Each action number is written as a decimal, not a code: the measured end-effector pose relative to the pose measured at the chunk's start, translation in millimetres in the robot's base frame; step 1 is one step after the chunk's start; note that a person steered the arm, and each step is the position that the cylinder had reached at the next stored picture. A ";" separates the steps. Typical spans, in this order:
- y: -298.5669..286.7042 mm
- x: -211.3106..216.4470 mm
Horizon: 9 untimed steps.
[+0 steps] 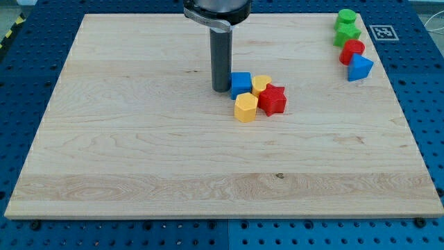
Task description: Move blue cube along with yellow heart closer to blue triangle
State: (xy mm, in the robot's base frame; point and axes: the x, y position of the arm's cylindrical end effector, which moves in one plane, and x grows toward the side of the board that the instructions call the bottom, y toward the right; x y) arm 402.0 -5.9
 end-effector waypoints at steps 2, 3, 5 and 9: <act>43.4 -1.1; 70.7 -1.1; 117.0 -2.0; 183.4 -6.6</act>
State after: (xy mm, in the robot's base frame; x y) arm 395.4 177.5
